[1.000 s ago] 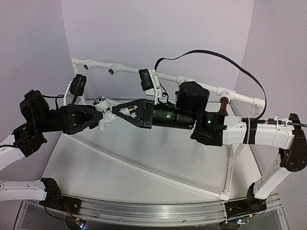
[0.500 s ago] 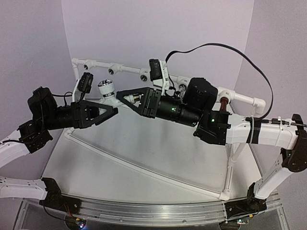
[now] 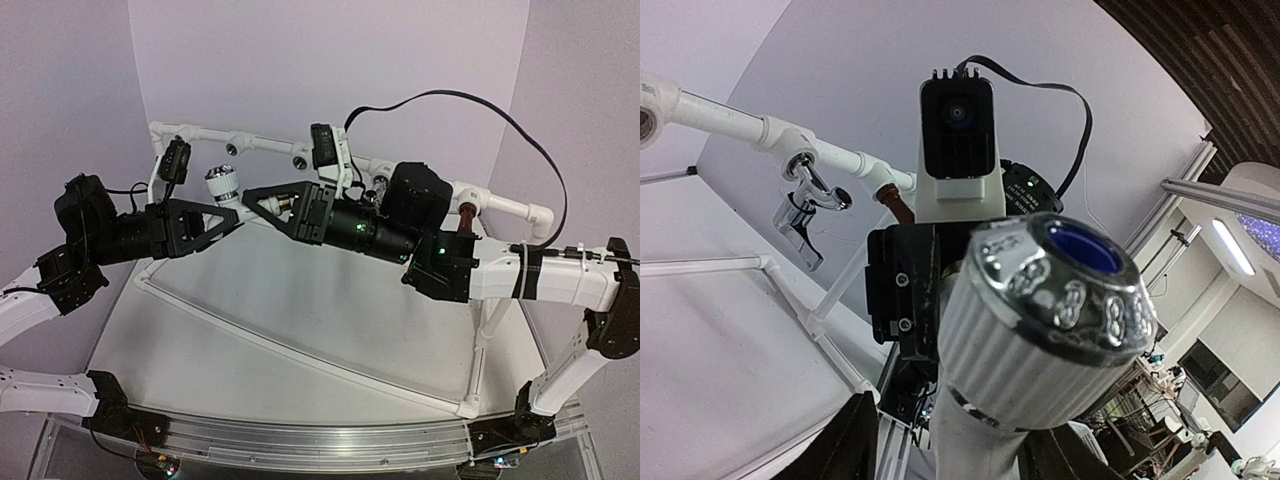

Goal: Install the water faucets
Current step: Pass from the right arm to the left

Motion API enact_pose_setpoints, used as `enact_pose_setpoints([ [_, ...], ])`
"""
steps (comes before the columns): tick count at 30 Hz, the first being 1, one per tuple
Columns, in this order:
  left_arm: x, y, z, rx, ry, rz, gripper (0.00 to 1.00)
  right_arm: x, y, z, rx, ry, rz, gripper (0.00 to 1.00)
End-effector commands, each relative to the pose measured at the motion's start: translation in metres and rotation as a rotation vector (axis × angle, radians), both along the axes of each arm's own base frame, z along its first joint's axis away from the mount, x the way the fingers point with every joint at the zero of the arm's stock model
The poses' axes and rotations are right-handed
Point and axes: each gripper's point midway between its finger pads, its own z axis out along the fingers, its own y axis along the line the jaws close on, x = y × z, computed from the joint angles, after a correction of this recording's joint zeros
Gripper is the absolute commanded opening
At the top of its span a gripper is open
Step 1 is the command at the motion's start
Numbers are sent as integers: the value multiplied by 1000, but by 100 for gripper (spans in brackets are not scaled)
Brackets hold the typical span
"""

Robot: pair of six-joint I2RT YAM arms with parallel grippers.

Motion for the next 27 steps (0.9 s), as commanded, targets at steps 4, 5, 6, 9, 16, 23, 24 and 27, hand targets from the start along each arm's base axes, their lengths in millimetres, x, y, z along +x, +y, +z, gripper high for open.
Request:
enact_pose_setpoints([
  [4, 1, 12, 35, -80, -85, 66, 50, -4, 0, 36, 107, -32, 23, 0],
  [5, 1, 13, 35, -80, -85, 66, 50, -4, 1, 36, 108, -32, 24, 0],
  [6, 1, 12, 36, -81, -87, 64, 49, -4, 1, 37, 109, -32, 24, 0],
  [9, -1, 14, 38, -84, -98, 63, 37, -3, 3, 35, 107, -29, 23, 0],
  [16, 3, 23, 38, -100, -112, 131, 0, 0, 4, 32, 105, -36, 7, 10],
  [23, 34, 59, 14, -17, 6, 423, 0, 4, -3, -8, -125, -224, -99, 98],
  [24, 42, 66, 5, 27, 40, 488, 0, 3, -5, -17, -182, -264, -112, 98],
  [27, 61, 87, -25, 179, 118, 655, 0, -1, -13, -42, -330, -415, -149, 98],
])
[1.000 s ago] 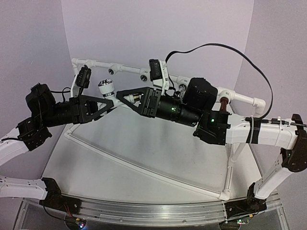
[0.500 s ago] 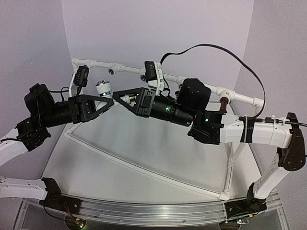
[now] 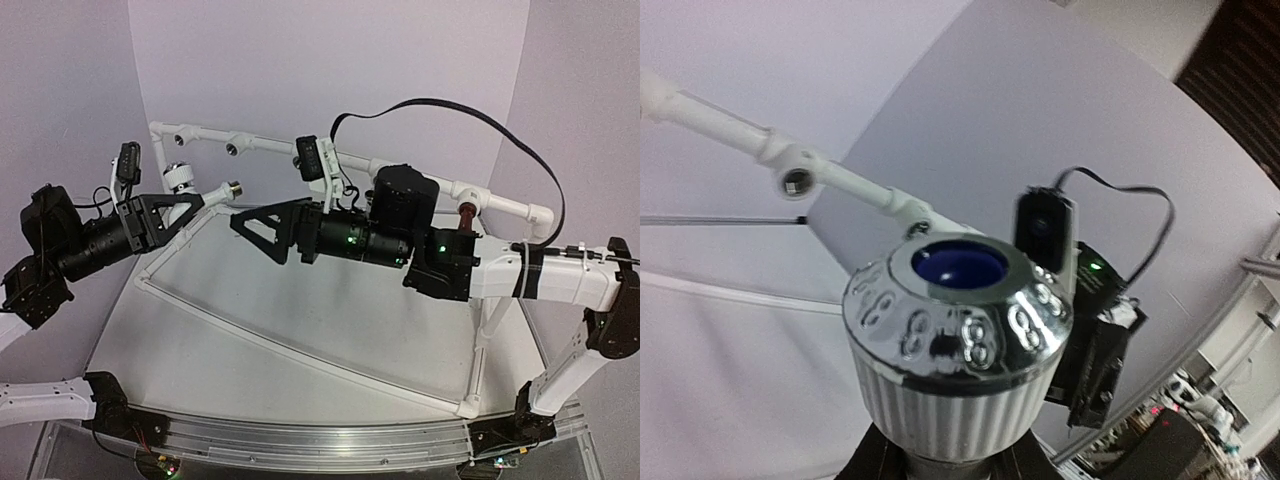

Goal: Install the water faucets
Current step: Pass from the right arm to the left, then hold the pipe with the faucet installed at the center of the board.

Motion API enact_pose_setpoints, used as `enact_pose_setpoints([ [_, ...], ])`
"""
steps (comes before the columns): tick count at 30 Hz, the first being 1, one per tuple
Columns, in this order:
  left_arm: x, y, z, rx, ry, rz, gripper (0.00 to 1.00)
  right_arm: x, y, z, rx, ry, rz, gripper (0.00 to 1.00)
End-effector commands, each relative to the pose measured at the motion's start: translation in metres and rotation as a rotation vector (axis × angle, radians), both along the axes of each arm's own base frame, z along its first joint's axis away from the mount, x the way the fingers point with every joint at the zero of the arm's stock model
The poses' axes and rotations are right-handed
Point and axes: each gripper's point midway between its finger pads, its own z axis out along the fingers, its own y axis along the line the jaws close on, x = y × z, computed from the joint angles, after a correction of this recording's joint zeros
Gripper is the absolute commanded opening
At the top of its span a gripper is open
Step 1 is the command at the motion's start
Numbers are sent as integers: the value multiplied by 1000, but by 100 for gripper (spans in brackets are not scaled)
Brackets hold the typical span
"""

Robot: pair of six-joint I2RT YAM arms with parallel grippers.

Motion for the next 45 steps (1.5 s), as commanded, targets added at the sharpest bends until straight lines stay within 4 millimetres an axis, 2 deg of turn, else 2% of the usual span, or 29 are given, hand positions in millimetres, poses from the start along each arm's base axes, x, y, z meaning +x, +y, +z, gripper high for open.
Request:
enact_pose_setpoints([
  [1, 36, 41, -30, 176, 123, 322, 0, -10, -21, -23, -229, -270, -56, 98],
  [3, 40, 50, -35, 212, 139, 373, 0, -11, -17, -51, -348, -288, -36, 98],
  [6, 43, 62, -40, 249, 152, 433, 0, -11, -13, -121, -664, -361, -57, 98],
  [10, 45, 67, -45, 271, 158, 462, 0, -26, -16, -201, -1027, -574, -107, 98],
  [14, 47, 67, -49, 284, 162, 470, 0, -22, -34, -261, -1196, -547, -138, 98],
  [16, 48, 63, -51, 296, 163, 457, 0, -17, -47, -282, -1245, -503, -157, 98],
  [20, 51, 55, -55, 318, 172, 435, 0, -5, -81, -320, -1293, -280, -188, 98],
  [23, 54, 49, -59, 331, 179, 419, 0, 9, -108, -341, -1299, -152, -240, 98],
  [26, 56, 41, -62, 336, 180, 396, 0, 10, -109, -352, -1221, -92, -197, 97],
  [28, 57, 35, -63, 335, 178, 374, 0, 10, -105, -359, -1171, -66, -157, 91],
  [31, 54, 27, -60, 326, 169, 333, 0, 12, -92, -362, -1121, -79, -114, 83],
  [34, 51, 25, -57, 322, 160, 313, 0, 13, -75, -362, -1072, -101, -79, 81],
  [38, 50, 28, -53, 309, 152, 319, 0, 23, -49, -369, -1048, -120, -69, 79],
  [41, 49, 29, -50, 299, 154, 323, 0, 32, -34, -377, -1026, -108, -68, 70],
  [45, 49, 27, -50, 300, 160, 313, 0, 48, -28, -387, -1037, -127, -115, 67],
])
